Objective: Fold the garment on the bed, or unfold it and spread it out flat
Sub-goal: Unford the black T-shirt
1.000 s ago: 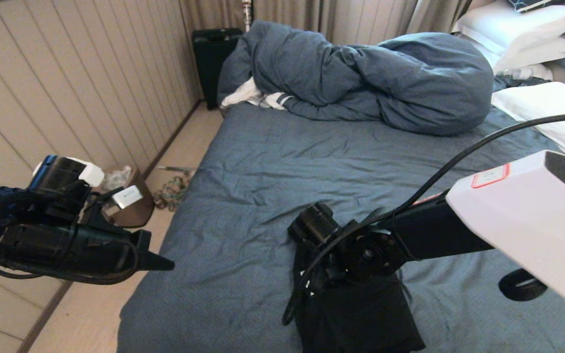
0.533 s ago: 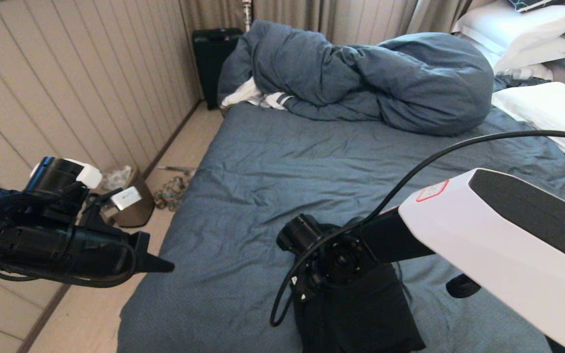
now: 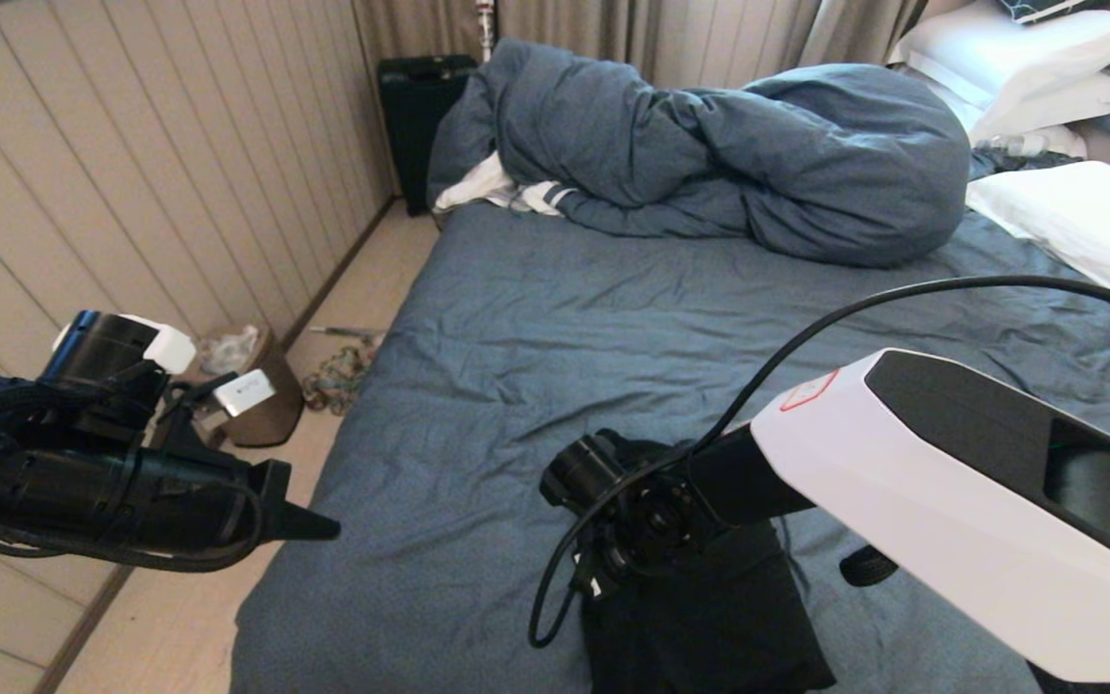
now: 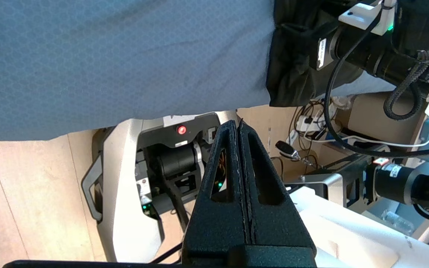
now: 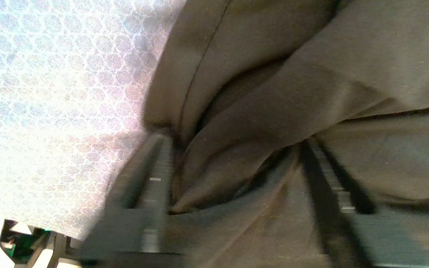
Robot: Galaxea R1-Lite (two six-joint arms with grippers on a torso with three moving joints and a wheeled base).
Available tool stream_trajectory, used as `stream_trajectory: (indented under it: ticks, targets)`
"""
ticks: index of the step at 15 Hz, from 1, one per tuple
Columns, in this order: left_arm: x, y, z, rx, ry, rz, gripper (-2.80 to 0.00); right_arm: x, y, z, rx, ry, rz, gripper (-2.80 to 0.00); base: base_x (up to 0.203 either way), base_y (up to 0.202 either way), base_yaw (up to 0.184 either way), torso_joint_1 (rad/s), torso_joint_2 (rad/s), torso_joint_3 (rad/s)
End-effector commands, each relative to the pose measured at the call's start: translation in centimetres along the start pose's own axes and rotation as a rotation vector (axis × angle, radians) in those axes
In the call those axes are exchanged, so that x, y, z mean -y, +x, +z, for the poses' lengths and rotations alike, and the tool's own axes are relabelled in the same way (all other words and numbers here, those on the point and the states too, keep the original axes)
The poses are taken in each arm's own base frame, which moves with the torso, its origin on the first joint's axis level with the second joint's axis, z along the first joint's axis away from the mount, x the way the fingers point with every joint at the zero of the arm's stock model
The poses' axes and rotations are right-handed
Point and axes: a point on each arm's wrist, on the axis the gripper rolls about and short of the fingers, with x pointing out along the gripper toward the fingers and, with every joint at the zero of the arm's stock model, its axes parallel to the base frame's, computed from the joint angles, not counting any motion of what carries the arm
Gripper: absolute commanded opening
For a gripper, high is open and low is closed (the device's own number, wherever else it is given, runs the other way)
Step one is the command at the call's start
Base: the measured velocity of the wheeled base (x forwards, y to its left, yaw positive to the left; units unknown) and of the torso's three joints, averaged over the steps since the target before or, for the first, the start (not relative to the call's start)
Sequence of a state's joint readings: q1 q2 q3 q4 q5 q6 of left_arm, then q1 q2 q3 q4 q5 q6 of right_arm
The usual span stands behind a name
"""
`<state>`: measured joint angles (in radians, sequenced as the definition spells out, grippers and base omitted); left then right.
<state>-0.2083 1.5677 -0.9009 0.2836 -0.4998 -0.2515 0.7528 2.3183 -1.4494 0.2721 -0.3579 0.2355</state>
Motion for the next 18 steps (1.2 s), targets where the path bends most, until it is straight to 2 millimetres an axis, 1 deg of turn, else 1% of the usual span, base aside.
stream_trajectory:
  ticks: [1,4,8,11,15,18]
  targets:
    - [0.1,-0.1,-0.1,-0.001,0.0,-0.004,-2.8,0.1,-0.3,0.1,0.008,0.005,-0.001,-2.8,0.0,0.0,0.0,0.0,0.0,0.0]
    - [0.3,0.2,-0.4,-0.018,0.008,-0.018,-2.8,0.1,-0.7,0.2,0.016,0.005,0.002,-2.8,0.0,0.0,0.0,0.0,0.0,0.0]
    - [0.5,0.0,-0.5,-0.017,0.012,-0.03,-2.8,0.5,-1.9,0.1,0.027,0.008,0.006,-2.8,0.0,0.0,0.0,0.0,0.0,0.0]
    - [0.4,0.1,-0.6,-0.021,0.01,-0.03,-2.8,1.4,-3.9,0.0,0.054,0.02,0.007,-2.8,0.0,0.0,0.0,0.0,0.0,0.0]
    - [0.5,0.3,-0.6,-0.031,0.011,-0.032,-2.8,3.9,-8.0,0.1,0.125,0.062,0.0,-2.8,0.0,0.0,0.0,0.0,0.0,0.0]
    - [0.9,0.6,-0.8,-0.046,0.022,-0.042,-2.8,7.2,-9.4,0.2,0.147,0.113,-0.034,-2.8,0.0,0.0,0.0,0.0,0.0,0.0]
